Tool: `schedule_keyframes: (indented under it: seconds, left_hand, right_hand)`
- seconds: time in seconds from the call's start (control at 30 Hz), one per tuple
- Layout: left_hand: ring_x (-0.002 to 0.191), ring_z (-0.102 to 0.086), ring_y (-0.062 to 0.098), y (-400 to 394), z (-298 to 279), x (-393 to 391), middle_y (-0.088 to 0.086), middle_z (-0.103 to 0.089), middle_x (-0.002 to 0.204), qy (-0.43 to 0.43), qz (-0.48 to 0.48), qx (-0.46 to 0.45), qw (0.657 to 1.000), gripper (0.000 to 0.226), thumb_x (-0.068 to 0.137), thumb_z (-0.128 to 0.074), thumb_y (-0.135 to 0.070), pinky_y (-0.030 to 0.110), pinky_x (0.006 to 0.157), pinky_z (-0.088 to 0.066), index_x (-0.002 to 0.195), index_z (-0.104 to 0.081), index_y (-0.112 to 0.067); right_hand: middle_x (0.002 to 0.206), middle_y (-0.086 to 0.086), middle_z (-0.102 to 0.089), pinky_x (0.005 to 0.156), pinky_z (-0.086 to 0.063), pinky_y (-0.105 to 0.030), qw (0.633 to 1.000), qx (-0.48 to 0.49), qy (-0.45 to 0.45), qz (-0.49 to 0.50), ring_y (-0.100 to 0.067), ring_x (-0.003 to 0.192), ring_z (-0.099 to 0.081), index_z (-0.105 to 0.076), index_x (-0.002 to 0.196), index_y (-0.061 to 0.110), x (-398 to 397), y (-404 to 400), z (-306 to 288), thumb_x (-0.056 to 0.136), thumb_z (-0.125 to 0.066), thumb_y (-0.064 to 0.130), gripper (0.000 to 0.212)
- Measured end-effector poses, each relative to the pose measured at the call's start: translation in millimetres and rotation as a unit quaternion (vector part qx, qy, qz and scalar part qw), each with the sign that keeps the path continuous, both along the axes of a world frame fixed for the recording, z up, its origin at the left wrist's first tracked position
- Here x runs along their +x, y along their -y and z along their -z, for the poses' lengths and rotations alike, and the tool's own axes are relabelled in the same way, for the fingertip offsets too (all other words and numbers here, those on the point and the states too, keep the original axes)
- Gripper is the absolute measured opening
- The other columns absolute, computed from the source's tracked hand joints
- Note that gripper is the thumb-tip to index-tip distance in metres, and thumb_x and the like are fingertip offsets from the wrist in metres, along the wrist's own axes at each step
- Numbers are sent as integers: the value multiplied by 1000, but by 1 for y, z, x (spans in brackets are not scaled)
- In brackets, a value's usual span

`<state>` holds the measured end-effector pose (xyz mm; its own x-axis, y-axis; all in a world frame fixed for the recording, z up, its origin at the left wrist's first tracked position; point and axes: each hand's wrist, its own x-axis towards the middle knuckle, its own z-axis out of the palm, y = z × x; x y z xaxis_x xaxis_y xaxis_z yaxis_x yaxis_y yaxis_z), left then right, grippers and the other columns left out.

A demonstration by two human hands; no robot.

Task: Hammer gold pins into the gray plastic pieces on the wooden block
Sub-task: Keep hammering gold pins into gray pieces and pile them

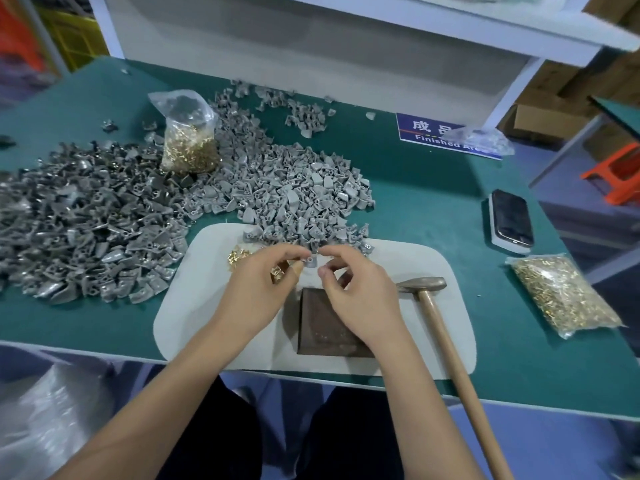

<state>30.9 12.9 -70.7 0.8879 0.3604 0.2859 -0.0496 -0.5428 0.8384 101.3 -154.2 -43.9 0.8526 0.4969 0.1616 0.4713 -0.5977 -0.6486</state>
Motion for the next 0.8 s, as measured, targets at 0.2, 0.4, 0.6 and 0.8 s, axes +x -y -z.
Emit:
schedule_keyframes:
  seconds: [0.2,0.4,0.6,0.8]
  left_hand:
    - [99,-62,0,10,3,-19,-25,-68,108,2,-22,46,999,28,95,-67,-19,25,88,-51,113,-69,-40]
    - [79,-57,9,-6,9,-51,-31,-57,91,11,-126,39,991,27,89,-66,-29,17,65,-44,110,-66,-48]
    - [69,-58,1,-33,18,-55,-20,-72,92,29,-148,-169,974,21,97,-64,-21,17,68,-44,100,-67,-42]
    - [75,-59,-1,-39,17,-66,-4,-76,98,70,-131,-249,957,14,99,-56,-33,26,69,-44,110,-62,-27]
  right_hand:
    - [96,27,-70,77,-57,-38,999,37,-6,-35,-2,86,-66,-70,106,39,-2,2,-3,93,-60,47,19]
    - [88,25,-70,73,-56,-38,1000,13,-14,-7,-6,75,-64,-69,95,37,0,1,0,97,-59,38,10]
    - [89,24,-70,77,-57,-36,998,-30,-48,-22,-1,77,-62,-74,96,38,4,-19,-7,96,-67,29,11]
    - [97,21,-72,77,-54,-28,989,-141,-26,-46,-3,88,-64,-76,107,33,-1,-52,-14,95,-67,29,15]
